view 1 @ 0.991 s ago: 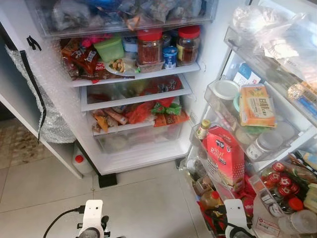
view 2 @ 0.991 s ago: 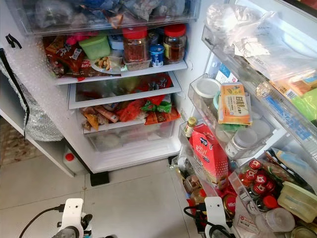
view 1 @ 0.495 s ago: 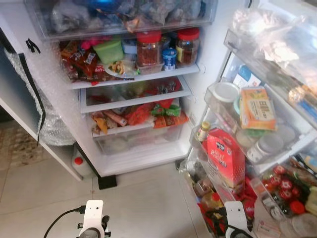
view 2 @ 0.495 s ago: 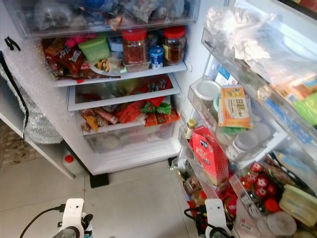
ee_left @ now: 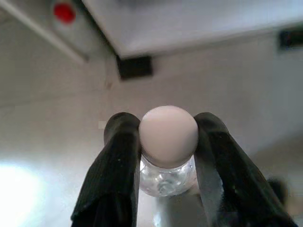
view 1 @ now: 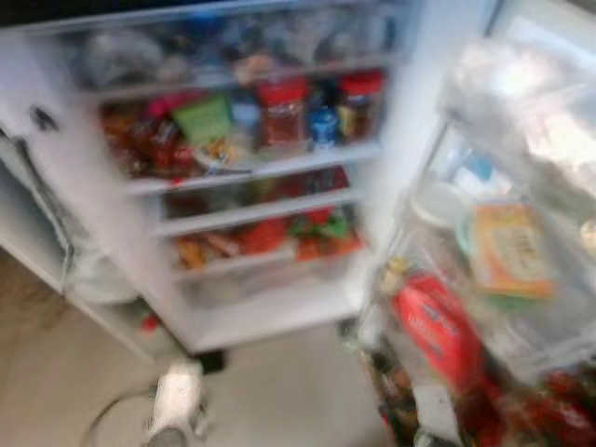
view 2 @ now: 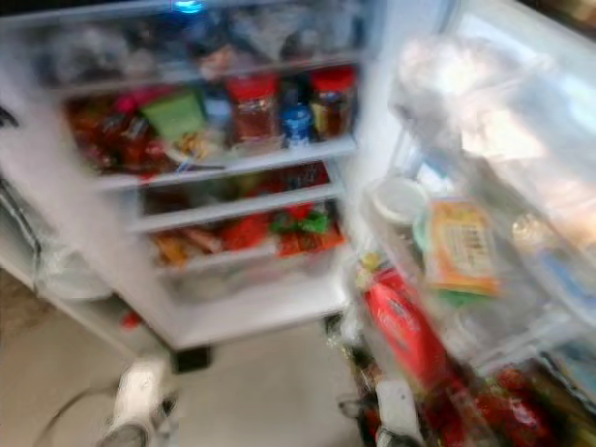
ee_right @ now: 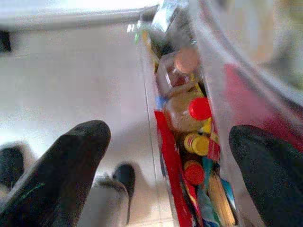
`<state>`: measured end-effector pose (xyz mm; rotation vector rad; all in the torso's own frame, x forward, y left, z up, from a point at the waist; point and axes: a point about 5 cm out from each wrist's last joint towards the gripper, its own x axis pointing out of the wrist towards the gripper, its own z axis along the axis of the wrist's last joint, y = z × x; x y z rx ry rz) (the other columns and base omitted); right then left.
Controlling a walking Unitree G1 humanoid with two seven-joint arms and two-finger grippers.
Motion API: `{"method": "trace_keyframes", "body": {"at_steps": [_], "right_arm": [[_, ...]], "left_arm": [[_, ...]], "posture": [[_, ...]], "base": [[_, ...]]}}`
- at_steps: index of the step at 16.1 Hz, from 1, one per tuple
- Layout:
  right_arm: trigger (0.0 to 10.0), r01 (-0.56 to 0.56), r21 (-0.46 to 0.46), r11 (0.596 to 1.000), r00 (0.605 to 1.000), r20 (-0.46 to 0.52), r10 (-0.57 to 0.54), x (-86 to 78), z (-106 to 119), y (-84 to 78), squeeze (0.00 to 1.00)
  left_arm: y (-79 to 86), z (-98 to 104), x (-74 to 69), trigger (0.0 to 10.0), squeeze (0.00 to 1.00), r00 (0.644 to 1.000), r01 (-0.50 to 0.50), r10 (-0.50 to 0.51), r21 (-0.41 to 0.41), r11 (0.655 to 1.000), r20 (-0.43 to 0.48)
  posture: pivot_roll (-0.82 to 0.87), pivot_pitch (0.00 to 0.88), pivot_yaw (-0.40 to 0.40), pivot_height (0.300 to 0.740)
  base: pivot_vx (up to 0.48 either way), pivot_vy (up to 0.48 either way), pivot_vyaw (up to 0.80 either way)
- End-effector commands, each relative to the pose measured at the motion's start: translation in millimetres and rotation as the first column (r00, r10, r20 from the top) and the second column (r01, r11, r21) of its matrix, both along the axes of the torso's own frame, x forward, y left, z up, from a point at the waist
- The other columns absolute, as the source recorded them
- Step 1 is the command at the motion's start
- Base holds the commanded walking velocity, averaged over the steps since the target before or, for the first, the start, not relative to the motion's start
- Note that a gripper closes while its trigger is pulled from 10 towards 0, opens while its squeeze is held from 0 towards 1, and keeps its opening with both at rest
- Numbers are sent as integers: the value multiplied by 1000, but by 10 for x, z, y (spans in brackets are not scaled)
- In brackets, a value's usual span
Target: Restocking fridge
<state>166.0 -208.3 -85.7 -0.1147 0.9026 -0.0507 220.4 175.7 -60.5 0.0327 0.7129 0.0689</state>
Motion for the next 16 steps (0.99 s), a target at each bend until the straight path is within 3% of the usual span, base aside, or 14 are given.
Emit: {"method": "trace_keyframes", "body": {"at_steps": [1, 12, 16], "right_arm": [[10000, 8, 5, 1000, 1000, 30, -9, 100, 44, 11, 0], [10000, -3, 26, 1000, 1000, 11, 3, 63, 19, 41, 0], [10000, -25, 38, 999, 1000, 3, 25, 53, 10, 67, 0]], "left_arm": [[184, -105, -209, 10000, 0, 997, -34, 36, 37, 999, -68], [166, -111, -218, 10000, 0, 997, -32, 35, 36, 999, -69], [146, -47, -110, 10000, 0, 999, -30, 31, 33, 999, -23]], "posture": [[-77, 146, -14, 740], [-82, 146, -14, 740], [-78, 149, -15, 740]], "base": [[334, 0, 0], [334, 0, 0], [0, 0, 0]]}}
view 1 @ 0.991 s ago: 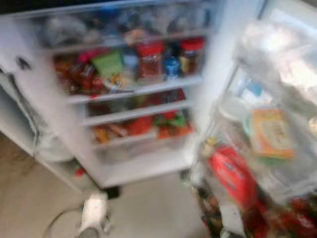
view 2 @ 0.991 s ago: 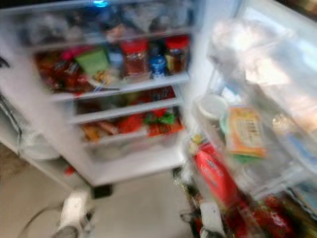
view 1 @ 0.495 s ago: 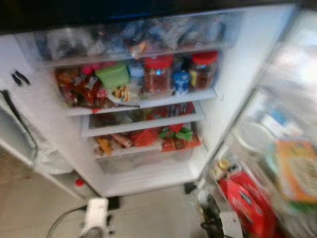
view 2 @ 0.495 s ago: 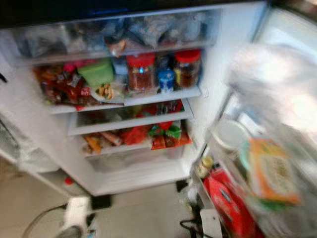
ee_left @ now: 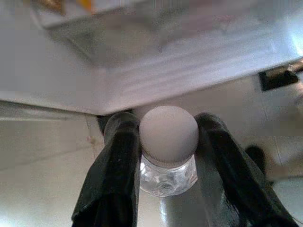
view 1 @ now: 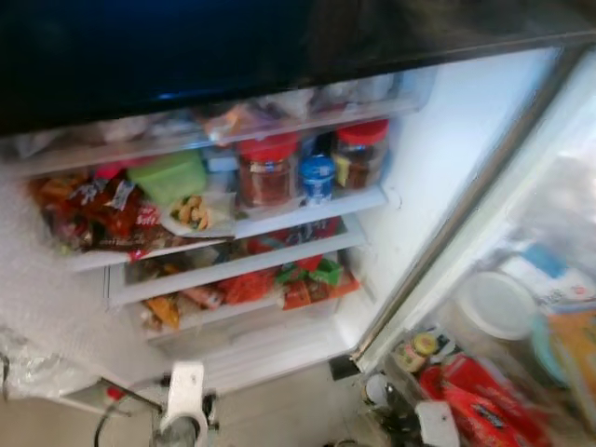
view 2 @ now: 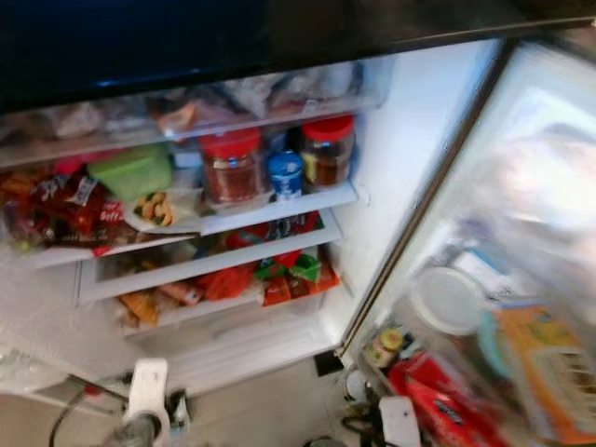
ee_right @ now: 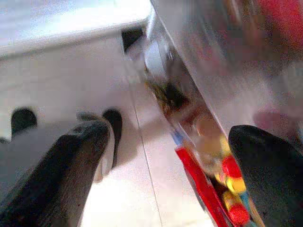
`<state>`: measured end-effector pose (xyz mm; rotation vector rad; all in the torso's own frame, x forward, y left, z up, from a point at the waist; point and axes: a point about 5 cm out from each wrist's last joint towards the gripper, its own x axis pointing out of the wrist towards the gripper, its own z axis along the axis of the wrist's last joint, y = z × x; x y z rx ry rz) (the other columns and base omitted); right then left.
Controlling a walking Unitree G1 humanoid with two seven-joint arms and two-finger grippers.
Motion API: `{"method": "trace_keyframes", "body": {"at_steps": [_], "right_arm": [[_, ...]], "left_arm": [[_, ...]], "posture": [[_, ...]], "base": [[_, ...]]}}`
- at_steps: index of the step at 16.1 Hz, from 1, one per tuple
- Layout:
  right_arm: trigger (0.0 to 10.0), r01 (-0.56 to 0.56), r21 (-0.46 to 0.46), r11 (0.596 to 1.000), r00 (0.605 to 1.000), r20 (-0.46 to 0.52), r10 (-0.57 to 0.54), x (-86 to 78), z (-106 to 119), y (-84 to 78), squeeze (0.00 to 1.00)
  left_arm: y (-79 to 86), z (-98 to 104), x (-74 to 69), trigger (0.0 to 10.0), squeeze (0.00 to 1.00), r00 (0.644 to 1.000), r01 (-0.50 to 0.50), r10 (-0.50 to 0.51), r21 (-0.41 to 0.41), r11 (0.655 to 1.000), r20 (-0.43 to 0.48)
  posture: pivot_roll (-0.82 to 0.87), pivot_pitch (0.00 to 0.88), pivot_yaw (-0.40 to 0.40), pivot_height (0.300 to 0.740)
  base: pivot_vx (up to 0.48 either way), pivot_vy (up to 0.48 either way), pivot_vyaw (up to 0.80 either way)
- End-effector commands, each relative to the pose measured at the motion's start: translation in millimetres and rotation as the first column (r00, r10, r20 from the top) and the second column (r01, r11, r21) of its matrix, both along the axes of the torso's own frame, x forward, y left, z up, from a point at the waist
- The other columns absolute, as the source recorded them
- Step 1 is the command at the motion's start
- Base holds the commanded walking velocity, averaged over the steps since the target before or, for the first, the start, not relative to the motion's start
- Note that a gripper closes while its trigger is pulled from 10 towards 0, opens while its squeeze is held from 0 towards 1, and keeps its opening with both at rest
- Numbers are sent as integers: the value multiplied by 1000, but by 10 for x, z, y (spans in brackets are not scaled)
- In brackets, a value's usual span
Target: Restocking fridge
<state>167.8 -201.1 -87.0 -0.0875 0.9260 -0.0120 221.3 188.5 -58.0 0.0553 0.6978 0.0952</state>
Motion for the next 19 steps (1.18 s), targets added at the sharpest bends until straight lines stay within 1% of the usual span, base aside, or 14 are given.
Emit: {"method": "trace_keyframes", "body": {"at_steps": [1, 3, 6, 8, 9, 10, 11, 12, 13, 14, 15, 16, 18, 19], "right_arm": [[10000, -13, 7, 1000, 999, 31, 13, 35, 24, 5, 0], [10000, -14, 14, 1000, 999, 33, 13, 33, 23, 11, 0], [10000, 7, 30, 1000, 1000, 28, -8, 22, 15, 22, 0], [10000, 8, 33, 999, 1000, 29, -9, 24, 13, 36, 0], [10000, 10, 36, 999, 999, 33, -11, 27, 14, 43, 0], [10000, 12, 40, 999, 999, 35, -13, 28, 14, 52, 0], [10000, 12, 47, 999, 999, 34, -13, 17, 8, 70, 0], [10000, 12, 50, 999, 999, 33, -14, 3, 1, 79, 0], [10000, 18, 60, 998, 999, 26, -20, -32, -16, 98, 0], [10000, 21, 63, 998, 1000, 20, -23, -62, -29, 106, 0], [10000, 21, 64, 998, 1000, 16, -22, -83, -37, 109, 0], [10000, 13, 63, 998, 1000, 8, -13, -99, -45, 112, 0], [10000, 0, 60, 998, 1000, 10, -1, -96, -40, 95, 0], [10000, 40, 50, 998, 999, 16, -41, -98, -37, 63, 0]], "left_arm": [[19, -62, -104, 10000, 0, 999, -14, 14, 3, 1000, -31], [21, -55, -96, 10000, 0, 1000, -12, 12, 3, 1000, -24], [21, -51, -91, 10000, 0, 1000, -5, 5, -1, 1000, -19], [-9, -32, -62, 10000, 0, 1000, 10, -10, -14, 1000, 0], [-57, 45, 45, 10000, 0, 997, 38, -37, -5, 999, 62], [-111, 172, 198, 10000, 0, 984, 91, -93, 21, 996, 151], [-136, 310, 336, 10000, 0, 962, 113, -117, 30, 993, 248], [-124, 424, 423, 10000, 0, 939, 109, -113, 32, 994, 326], [-151, 603, 515, 10000, 0, 882, 122, -135, 58, 991, 451], [-198, 650, 496, 10000, 0, 852, 139, -146, 51, 989, 503], [-240, 673, 455, 10000, 0, 829, 162, -159, 40, 986, 537], [-231, 691, 413, 10000, 0, 815, 142, -136, 33, 989, 564], [-267, 702, 395, 10000, 0, 807, 140, -133, 31, 990, 576], [-284, 698, 371, 10000, 0, 804, 145, -134, 27, 989, 579]], "posture": [[-78, 149, -15, 740], [-78, 148, -13, 740], [-77, 145, -12, 740], [-78, 143, -11, 740], [-75, 144, -10, 740], [-73, 146, -10, 740], [-77, 149, -1, 740], [-79, 150, 4, 740], [-83, 153, 12, 740], [-85, 154, 20, 740], [-89, 156, 23, 740], [-90, 159, 20, 740], [-87, 167, 0, 740], [-89, 161, 0, 740]], "base": [[0, 0, 494], [0, 0, 800], [0, 0, 0], [0, 0, 0], [0, 0, 0], [0, 0, 0], [0, 0, 0], [0, 0, 0], [0, 0, 0], [0, 0, 0], [0, 0, 0], [0, 0, 0], [0, 0, 0], [0, 0, 0]]}}
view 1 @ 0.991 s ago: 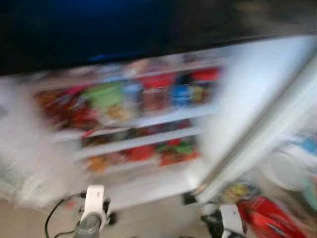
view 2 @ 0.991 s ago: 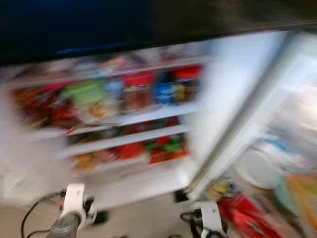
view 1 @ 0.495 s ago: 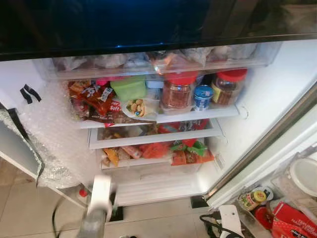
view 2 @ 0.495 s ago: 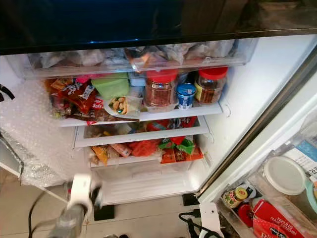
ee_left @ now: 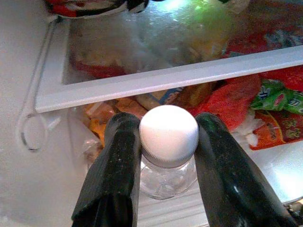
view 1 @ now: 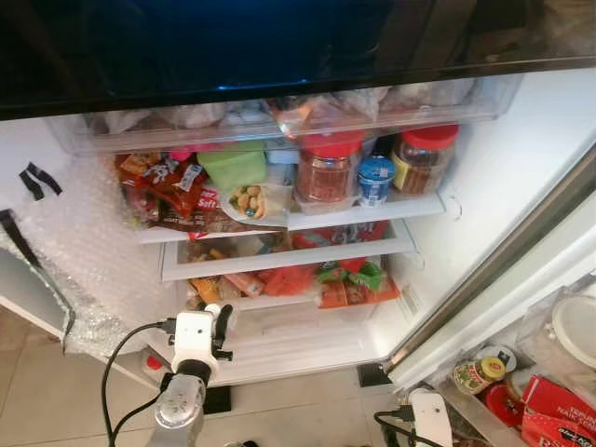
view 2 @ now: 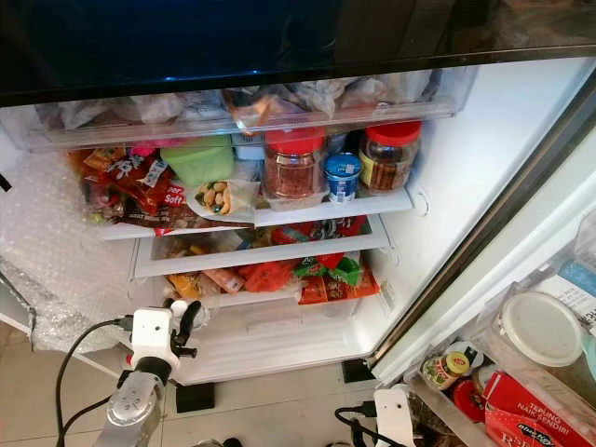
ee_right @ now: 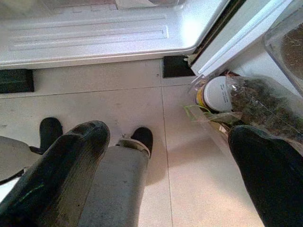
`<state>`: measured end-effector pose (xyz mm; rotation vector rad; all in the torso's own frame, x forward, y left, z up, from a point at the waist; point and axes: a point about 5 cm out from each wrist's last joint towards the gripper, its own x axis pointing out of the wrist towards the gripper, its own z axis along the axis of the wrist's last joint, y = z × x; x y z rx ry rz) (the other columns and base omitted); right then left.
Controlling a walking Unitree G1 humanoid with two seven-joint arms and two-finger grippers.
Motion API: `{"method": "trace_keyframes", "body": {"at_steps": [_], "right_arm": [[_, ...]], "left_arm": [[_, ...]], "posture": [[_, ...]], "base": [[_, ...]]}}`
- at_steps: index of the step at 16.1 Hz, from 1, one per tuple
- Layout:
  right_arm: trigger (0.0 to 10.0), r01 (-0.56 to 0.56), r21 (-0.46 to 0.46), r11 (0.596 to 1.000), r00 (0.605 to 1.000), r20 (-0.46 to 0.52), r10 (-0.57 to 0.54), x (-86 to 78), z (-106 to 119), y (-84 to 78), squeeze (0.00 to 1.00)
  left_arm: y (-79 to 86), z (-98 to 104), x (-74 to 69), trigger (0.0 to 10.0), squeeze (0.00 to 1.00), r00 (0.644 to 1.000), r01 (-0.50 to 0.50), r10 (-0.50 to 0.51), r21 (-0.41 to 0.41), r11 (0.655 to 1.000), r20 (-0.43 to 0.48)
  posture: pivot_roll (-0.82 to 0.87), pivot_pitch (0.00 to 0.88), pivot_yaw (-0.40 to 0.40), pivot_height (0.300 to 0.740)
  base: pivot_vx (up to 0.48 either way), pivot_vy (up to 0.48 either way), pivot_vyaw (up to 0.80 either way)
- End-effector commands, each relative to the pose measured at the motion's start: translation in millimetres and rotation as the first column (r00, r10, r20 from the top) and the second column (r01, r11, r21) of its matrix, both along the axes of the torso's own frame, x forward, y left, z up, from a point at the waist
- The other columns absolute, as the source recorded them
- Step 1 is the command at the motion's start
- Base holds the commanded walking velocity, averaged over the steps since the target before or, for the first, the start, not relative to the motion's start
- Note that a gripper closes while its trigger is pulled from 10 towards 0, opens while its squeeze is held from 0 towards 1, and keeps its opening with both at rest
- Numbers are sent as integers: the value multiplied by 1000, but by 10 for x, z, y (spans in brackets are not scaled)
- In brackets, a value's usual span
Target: Restocking fridge
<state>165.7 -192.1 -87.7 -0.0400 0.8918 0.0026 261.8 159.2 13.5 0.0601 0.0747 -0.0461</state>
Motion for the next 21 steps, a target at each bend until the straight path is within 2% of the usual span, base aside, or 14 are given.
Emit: {"method": "trace_keyframes", "body": {"at_steps": [1, 3, 7, 9, 10, 11, 16, 19, 21], "right_arm": [[10000, -2, -5, 1000, 1000, -26, 2, -76, -31, -18, 0], [10000, 18, -4, 1000, 1000, -12, -18, -58, -20, -31, 0], [10000, 49, 3, 999, 999, -14, -49, -39, -14, -51, 0], [10000, 47, -2, 999, 998, -38, -47, -81, -36, -48, 0], [10000, 55, 1, 999, 998, -38, -55, -88, -39, -45, 0], [10000, 59, 5, 998, 998, -34, -58, -92, -40, -38, 0], [10000, 60, -4, 998, 998, -36, -60, -101, -37, -76, 0], [10000, 33, -10, 999, 999, -16, -33, -74, -21, -75, 0], [10000, 37, -6, 999, 999, -25, -37, -70, -24, -65, 0]], "left_arm": [[-8, -21, -28, 10000, 0, 1000, 8, -8, -1, 1000, -7], [7, 57, 43, 10000, 0, 1000, 13, -13, 5, 1000, 15], [-1, 47, 61, 10000, 0, 1000, 29, -29, 16, 999, -3], [-4, 45, 45, 10000, 0, 1000, 30, -30, 20, 999, -2], [-24, 49, 40, 10000, 0, 998, 56, -56, 48, 997, 2], [-23, 42, 36, 10000, 0, 999, 51, -51, 36, 998, -2], [-6, 52, 42, 10000, 0, 999, 43, -43, 42, 998, 0], [-50, 74, 61, 10000, 0, 998, 59, -60, 45, 997, 9], [-40, 99, 92, 10000, 0, 999, 47, -47, 40, 998, 15]], "posture": [[-92, 156, 1, 740], [-101, 137, 12, 740], [-103, 106, 25, 740], [-93, 101, 24, 740], [-95, 104, 24, 725], [-95, 114, 23, 705], [-96, 141, 17, 700], [-90, 153, 11, 645], [-86, 167, 8, 645]], "base": [[0, 0, 0], [0, 0, 0], [0, 0, 0], [0, 0, 0], [0, 0, 0], [0, 0, 0], [0, 0, 0], [0, 0, 0], [0, 0, 0]]}}
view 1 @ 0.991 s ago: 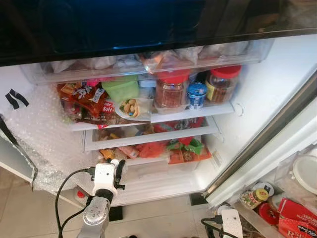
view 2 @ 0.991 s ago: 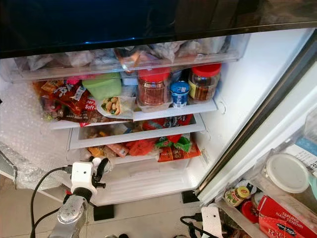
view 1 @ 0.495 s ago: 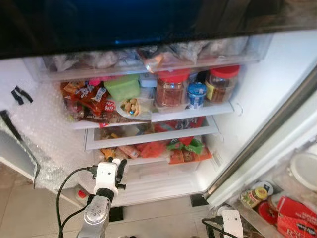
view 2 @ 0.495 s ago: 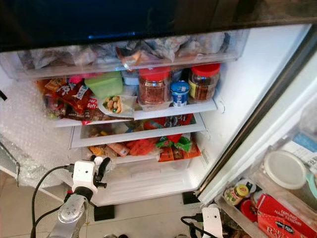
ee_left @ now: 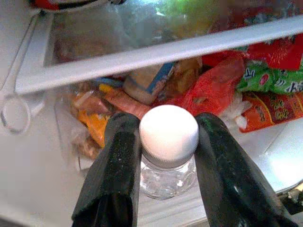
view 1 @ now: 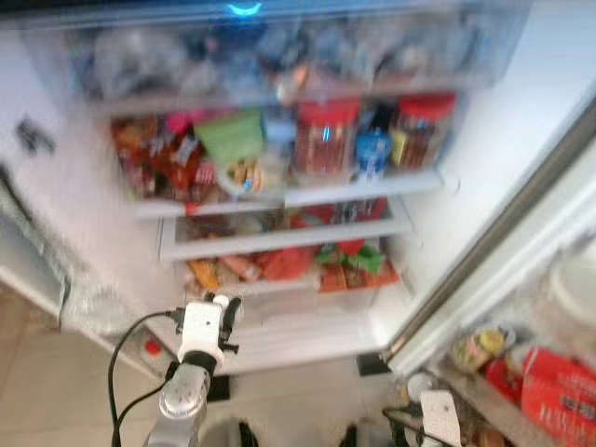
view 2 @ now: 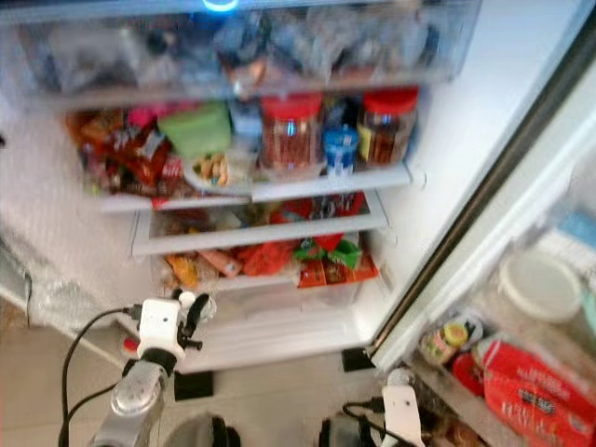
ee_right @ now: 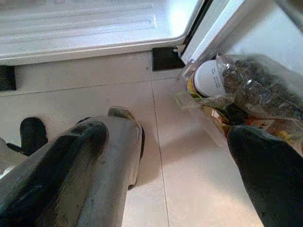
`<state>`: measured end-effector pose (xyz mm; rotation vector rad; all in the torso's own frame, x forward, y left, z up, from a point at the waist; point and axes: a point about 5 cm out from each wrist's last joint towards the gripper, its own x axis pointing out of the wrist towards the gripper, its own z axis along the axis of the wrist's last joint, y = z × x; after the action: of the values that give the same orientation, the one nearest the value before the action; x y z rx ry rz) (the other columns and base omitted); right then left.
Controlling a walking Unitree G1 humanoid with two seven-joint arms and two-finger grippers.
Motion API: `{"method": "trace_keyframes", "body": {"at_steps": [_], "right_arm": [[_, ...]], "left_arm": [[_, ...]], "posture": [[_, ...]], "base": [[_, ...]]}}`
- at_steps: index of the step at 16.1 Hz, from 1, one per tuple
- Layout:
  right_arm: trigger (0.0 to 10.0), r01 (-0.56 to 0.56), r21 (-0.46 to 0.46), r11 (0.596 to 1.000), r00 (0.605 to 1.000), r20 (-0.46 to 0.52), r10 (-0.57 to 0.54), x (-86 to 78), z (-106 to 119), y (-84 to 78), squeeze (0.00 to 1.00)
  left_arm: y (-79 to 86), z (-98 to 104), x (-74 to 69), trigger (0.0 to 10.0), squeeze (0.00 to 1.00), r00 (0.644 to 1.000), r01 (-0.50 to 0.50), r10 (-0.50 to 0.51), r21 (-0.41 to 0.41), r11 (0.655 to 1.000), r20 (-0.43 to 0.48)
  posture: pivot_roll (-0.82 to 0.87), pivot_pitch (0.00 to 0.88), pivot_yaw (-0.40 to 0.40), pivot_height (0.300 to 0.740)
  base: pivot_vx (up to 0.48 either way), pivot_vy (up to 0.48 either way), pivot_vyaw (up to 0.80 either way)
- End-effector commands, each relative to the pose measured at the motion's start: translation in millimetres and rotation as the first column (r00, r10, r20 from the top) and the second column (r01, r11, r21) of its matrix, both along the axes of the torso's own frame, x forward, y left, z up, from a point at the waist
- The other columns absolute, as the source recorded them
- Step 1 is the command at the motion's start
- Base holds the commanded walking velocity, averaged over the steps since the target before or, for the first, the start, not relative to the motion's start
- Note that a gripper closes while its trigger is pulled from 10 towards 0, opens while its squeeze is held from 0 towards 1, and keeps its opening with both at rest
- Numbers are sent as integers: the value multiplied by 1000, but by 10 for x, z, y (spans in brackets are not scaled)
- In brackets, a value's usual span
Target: Restocking fridge
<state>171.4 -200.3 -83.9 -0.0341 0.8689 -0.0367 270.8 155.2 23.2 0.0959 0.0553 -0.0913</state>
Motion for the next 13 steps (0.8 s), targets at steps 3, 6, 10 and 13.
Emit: {"method": "trace_keyframes", "body": {"at_steps": [3, 6, 10, 13], "right_arm": [[10000, 17, 8, 1000, 999, -43, -17, -125, -58, -5, 0], [10000, 30, 16, 999, 999, -35, -30, -122, -53, -16, 0], [10000, 29, 17, 999, 999, -41, -28, -128, -56, -21, 0], [10000, 5, 8, 1000, 999, -45, -5, -125, -56, -15, 0]], "left_arm": [[7, 84, 65, 10000, 0, 1000, -12, 13, -6, 1000, 28], [-2, 254, 185, 10000, 0, 996, -8, 10, -18, 1000, 86], [-20, 335, 240, 10000, 0, 993, 3, -3, -3, 1000, 114], [-35, 365, 253, 10000, 0, 992, 15, -16, 8, 1000, 128]], "posture": [[-86, 186, 7, 645], [-83, 191, 7, 645], [-85, 191, 8, 645], [-82, 187, 8, 645]], "base": [[0, 0, 0], [0, 0, 0], [0, 0, 0], [0, 0, 0]]}}
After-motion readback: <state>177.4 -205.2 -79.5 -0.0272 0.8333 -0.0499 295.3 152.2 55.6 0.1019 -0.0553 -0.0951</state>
